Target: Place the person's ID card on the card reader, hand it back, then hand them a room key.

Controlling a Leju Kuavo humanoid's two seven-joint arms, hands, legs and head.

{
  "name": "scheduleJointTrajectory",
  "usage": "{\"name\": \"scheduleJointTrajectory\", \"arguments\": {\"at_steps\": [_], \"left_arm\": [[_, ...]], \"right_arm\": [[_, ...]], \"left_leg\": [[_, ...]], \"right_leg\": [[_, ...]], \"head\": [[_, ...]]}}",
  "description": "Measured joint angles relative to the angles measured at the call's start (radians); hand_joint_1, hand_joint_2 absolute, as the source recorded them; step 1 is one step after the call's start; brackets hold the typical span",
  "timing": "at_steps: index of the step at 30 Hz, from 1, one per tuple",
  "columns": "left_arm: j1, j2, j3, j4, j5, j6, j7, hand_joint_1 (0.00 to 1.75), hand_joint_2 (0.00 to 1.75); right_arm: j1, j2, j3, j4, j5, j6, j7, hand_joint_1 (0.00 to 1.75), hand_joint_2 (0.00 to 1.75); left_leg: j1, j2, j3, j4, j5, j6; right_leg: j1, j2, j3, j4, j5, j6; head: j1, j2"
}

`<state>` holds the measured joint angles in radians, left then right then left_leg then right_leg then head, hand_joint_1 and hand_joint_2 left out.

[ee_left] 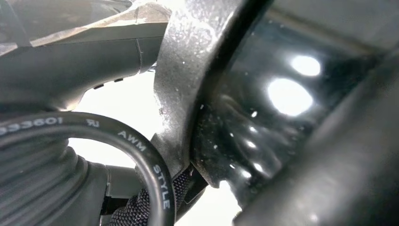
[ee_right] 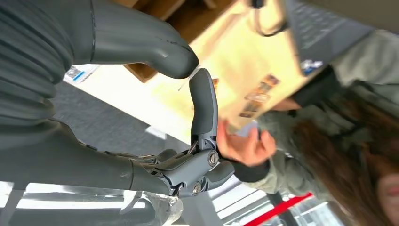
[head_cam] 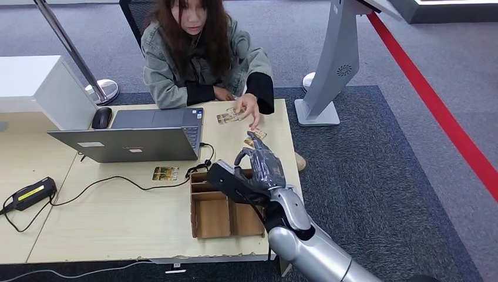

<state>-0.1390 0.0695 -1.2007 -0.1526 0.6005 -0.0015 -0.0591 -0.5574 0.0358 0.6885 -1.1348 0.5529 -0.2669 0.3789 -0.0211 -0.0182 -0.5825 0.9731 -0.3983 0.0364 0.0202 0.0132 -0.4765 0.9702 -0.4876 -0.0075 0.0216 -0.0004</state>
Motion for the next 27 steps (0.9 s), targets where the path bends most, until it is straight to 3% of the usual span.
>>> {"name": "scheduleJointTrajectory", "arguments": {"at_steps": [11,16,21,27], "left_arm": [[0.004,0.010,0.010,0.000,0.027,-0.010,0.000,0.00,1.75],[0.004,0.011,0.010,0.000,0.009,-0.011,-0.001,0.00,1.75],[0.001,0.011,0.010,0.000,-0.016,-0.010,-0.002,0.00,1.75],[-0.007,0.009,0.008,0.000,-0.044,-0.016,-0.001,0.00,1.75]], "right_arm": [[0.055,-0.033,-0.015,-0.339,-0.045,0.016,-0.002,1.32,1.75],[0.068,-0.047,-0.026,-0.454,-0.027,-0.026,-0.011,1.45,1.75],[0.033,-0.055,-0.053,-0.461,-0.062,-0.063,-0.002,1.66,1.75],[-0.055,-0.067,-0.078,-0.335,-0.074,-0.119,0.013,1.75,1.75]], "left_leg": [[0.000,0.000,0.000,0.000,0.000,0.000],[0.000,0.000,0.000,0.000,0.000,0.000],[0.000,0.000,0.000,0.000,0.001,0.000],[0.000,0.000,0.000,0.000,0.001,0.000]], "right_leg": [[0.000,0.000,0.000,0.000,0.000,0.000],[0.000,0.000,0.000,0.000,0.000,0.000],[0.000,0.000,0.000,0.000,0.001,0.000],[0.000,0.000,0.000,0.000,0.001,0.000]], "head": [[0.000,0.000],[0.000,0.000],[0.000,0.000],[0.000,0.000]]}}
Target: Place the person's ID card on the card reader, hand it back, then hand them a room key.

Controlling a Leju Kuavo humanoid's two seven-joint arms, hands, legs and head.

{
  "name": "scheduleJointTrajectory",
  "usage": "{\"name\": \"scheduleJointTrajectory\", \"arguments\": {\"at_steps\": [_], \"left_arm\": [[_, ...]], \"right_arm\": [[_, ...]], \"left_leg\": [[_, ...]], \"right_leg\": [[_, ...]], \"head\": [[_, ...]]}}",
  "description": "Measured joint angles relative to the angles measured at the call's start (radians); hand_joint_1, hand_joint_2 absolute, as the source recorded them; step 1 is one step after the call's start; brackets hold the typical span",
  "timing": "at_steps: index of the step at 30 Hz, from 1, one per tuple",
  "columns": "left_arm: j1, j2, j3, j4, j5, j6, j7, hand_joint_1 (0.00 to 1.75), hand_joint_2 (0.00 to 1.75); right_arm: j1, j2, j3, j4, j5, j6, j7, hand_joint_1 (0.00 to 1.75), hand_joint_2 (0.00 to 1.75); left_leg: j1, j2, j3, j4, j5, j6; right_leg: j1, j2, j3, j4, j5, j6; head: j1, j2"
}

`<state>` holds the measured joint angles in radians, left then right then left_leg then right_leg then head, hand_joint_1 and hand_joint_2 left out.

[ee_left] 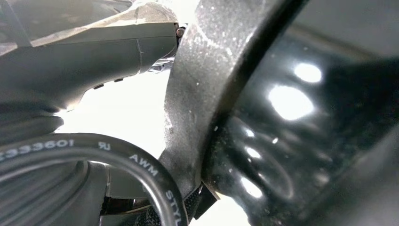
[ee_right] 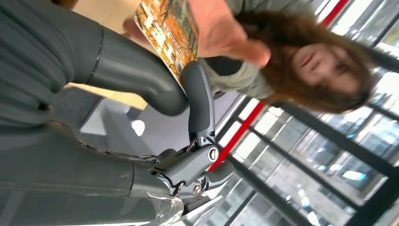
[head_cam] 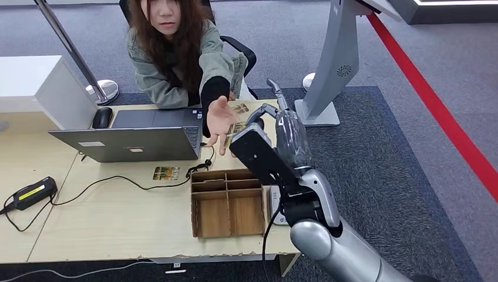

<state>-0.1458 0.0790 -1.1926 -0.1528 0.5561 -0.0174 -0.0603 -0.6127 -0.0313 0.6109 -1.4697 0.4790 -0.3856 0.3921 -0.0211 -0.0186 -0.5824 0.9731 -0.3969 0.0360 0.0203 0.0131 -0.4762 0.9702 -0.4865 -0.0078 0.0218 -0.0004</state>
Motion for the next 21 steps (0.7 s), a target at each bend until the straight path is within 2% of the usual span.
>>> {"name": "scheduleJointTrajectory", "arguments": {"at_steps": [6,14,15,16,18,19,20,21], "left_arm": [[-0.010,-0.005,-0.001,0.000,-0.011,-0.004,0.000,0.00,1.75],[-0.011,-0.011,-0.001,0.000,-0.019,-0.004,0.000,0.00,1.75],[-0.011,-0.011,-0.001,0.000,-0.019,-0.004,0.000,0.00,1.75],[-0.011,-0.011,-0.001,0.000,-0.019,-0.004,0.000,0.00,1.75],[-0.011,-0.011,-0.001,0.000,-0.019,-0.004,0.000,0.00,1.75],[-0.011,-0.011,-0.001,0.000,-0.019,-0.004,0.000,0.00,1.75],[-0.011,-0.011,-0.001,0.000,-0.019,-0.004,0.000,0.00,1.75],[-0.011,-0.011,-0.001,0.000,-0.019,-0.004,0.000,0.00,1.75]], "right_arm": [[-0.057,-0.009,-0.020,0.162,-0.025,-0.061,0.008,1.75,1.75],[-0.069,-0.014,-0.020,0.301,-0.037,-0.084,0.008,1.75,1.75],[-0.069,-0.014,-0.020,0.311,-0.037,-0.085,0.008,1.63,1.75],[-0.069,-0.014,-0.020,0.319,-0.038,-0.086,0.008,1.34,1.75],[-0.069,-0.014,-0.020,0.334,-0.039,-0.088,0.008,0.46,1.75],[-0.069,-0.014,-0.020,0.339,-0.040,-0.088,0.008,0.14,1.75],[-0.069,-0.014,-0.020,0.344,-0.043,-0.090,0.007,0.00,1.75],[-0.068,-0.013,-0.020,0.348,-0.046,-0.093,0.004,0.00,1.75]], "left_leg": [[0.000,0.000,0.000,0.000,0.000,0.000],[0.000,-0.001,-0.001,0.000,0.000,0.000],[0.000,-0.001,-0.001,0.000,0.000,0.000],[0.000,-0.001,-0.001,0.000,0.000,0.000],[0.000,-0.001,-0.001,0.000,0.000,0.000],[0.000,-0.001,-0.001,0.000,0.000,0.000],[0.000,-0.001,-0.001,0.000,0.000,0.000],[0.000,-0.001,-0.001,0.000,0.000,0.000]], "right_leg": [[0.000,0.000,0.000,0.000,0.000,0.000],[0.000,-0.001,-0.001,0.000,0.000,0.000],[0.000,0.000,-0.001,0.000,0.000,0.000],[0.000,0.000,-0.001,0.000,0.000,0.000],[0.000,0.000,-0.001,0.000,0.000,0.000],[0.000,0.000,-0.001,0.000,0.000,0.000],[0.000,0.000,-0.001,0.000,0.000,0.000],[0.000,0.000,-0.001,0.000,0.000,0.000]], "head": [[0.000,0.000],[0.000,0.000],[0.000,0.000],[0.000,0.000],[0.000,0.000],[0.000,0.000],[0.000,0.000],[0.000,0.000]]}}
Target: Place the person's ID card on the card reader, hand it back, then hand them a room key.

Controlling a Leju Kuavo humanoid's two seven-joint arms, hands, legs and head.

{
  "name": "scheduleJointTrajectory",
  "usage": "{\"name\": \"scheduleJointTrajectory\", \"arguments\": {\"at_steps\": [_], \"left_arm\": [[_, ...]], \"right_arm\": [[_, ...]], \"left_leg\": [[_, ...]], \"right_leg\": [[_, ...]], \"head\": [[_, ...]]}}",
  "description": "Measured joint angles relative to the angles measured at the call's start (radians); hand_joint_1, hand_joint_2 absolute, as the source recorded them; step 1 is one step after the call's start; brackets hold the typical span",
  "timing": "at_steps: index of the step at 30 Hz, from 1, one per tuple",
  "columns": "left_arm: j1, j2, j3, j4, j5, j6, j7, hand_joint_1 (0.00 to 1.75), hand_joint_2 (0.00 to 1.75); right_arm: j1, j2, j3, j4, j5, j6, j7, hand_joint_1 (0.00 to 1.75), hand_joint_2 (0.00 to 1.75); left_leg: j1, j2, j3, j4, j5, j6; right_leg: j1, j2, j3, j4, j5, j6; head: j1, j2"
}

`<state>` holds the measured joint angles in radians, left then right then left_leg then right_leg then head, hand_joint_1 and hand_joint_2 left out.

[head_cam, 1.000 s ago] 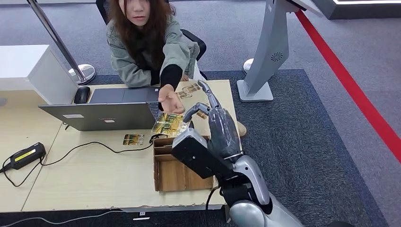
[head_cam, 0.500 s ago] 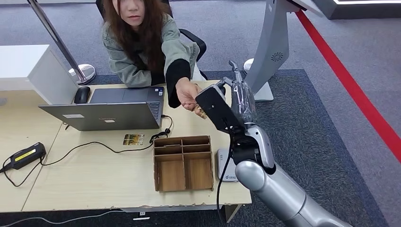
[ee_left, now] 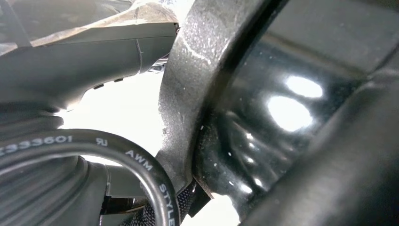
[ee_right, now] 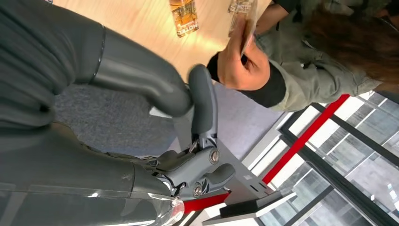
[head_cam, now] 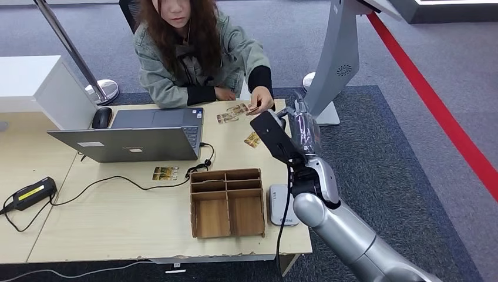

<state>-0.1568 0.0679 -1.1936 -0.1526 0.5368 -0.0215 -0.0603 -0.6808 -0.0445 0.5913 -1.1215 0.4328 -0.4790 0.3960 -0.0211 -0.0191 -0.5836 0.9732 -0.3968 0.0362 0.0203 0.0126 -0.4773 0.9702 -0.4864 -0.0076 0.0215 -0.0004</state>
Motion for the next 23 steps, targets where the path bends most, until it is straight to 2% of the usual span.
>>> {"name": "scheduleJointTrajectory", "arguments": {"at_steps": [7,11,14,17,21,23], "left_arm": [[0.005,0.000,0.000,0.000,0.008,0.000,0.000,0.00,1.75],[0.014,0.002,0.002,0.000,0.041,0.003,0.000,0.00,1.75],[0.018,0.003,0.004,0.000,0.067,0.009,0.000,0.00,1.75],[0.022,0.003,0.009,0.000,0.082,0.012,0.000,0.00,1.75],[0.026,0.003,0.022,0.000,0.097,0.016,0.000,0.00,1.75],[0.028,0.003,0.026,0.000,0.100,0.019,0.000,0.00,1.75]], "right_arm": [[0.022,0.019,-0.001,-0.017,-0.068,-0.014,-0.096,0.00,1.75],[0.087,0.025,0.000,-0.163,-0.148,0.001,-0.185,0.00,1.75],[0.172,0.025,0.002,-0.318,-0.179,0.012,-0.217,0.00,1.75],[0.315,0.015,-0.004,-0.473,-0.224,0.006,-0.246,0.00,1.75],[0.498,-0.014,-0.029,-0.572,-0.403,-0.068,-0.379,0.00,1.75],[0.550,-0.027,-0.039,-0.590,-0.453,-0.100,-0.422,0.00,1.75]], "left_leg": [[0.000,0.000,0.000,0.000,0.000,0.000],[0.000,0.000,0.000,0.000,0.000,0.000],[0.000,-0.001,0.000,0.000,-0.001,0.000],[0.001,-0.001,0.000,0.000,-0.002,0.000],[0.000,0.000,0.000,0.000,-0.003,0.000],[0.000,0.000,0.000,0.000,-0.003,0.000]], "right_leg": [[0.000,0.000,0.000,0.000,0.000,0.000],[0.000,0.000,0.000,0.000,0.000,0.000],[0.000,0.000,0.000,0.000,-0.001,0.000],[0.000,-0.001,0.000,-0.001,-0.002,0.000],[0.000,-0.001,0.000,-0.001,-0.002,0.000],[0.000,-0.001,0.000,-0.001,-0.002,0.000]], "head": [[0.000,0.000],[0.000,0.000],[0.000,0.000],[0.000,0.000],[0.000,0.000],[0.000,0.000]]}}
